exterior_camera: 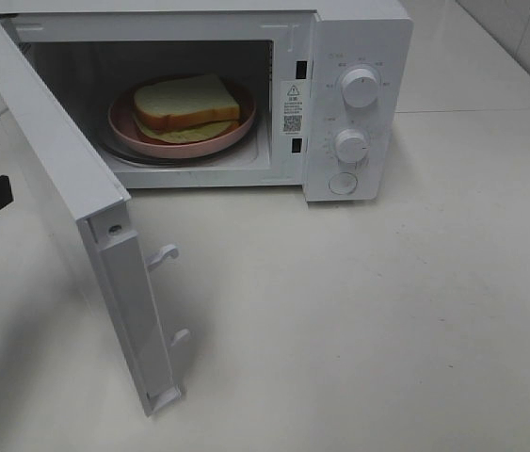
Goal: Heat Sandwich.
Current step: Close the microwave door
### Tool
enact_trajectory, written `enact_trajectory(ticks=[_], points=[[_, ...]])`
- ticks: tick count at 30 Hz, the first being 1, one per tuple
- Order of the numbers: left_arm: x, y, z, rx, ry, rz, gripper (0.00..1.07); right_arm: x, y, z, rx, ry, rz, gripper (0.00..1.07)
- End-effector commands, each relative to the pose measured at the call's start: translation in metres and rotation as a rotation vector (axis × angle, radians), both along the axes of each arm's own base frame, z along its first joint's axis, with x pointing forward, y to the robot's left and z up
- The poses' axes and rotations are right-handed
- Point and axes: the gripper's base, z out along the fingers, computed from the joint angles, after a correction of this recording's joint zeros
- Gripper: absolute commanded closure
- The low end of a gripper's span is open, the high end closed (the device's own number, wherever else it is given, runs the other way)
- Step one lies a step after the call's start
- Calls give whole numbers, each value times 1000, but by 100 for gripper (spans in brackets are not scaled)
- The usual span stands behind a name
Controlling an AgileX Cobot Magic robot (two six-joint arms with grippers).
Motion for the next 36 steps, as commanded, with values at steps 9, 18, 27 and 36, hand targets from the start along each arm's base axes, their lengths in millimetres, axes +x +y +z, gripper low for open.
enact_trajectory(ticks=[9, 18, 27, 36], points=[[12, -9, -7, 6, -36, -48, 107, -4, -1, 0, -4, -33, 3, 32], [38, -45, -6, 37, -63, -120, 107, -4, -1, 0, -4, -33, 3, 32], [58, -87, -12, 126, -78, -47, 107, -4, -1, 0, -4, -33, 3, 32], [75, -130, -18, 344, -130, -38, 107, -4, -1, 0, -4, -33, 3, 32]])
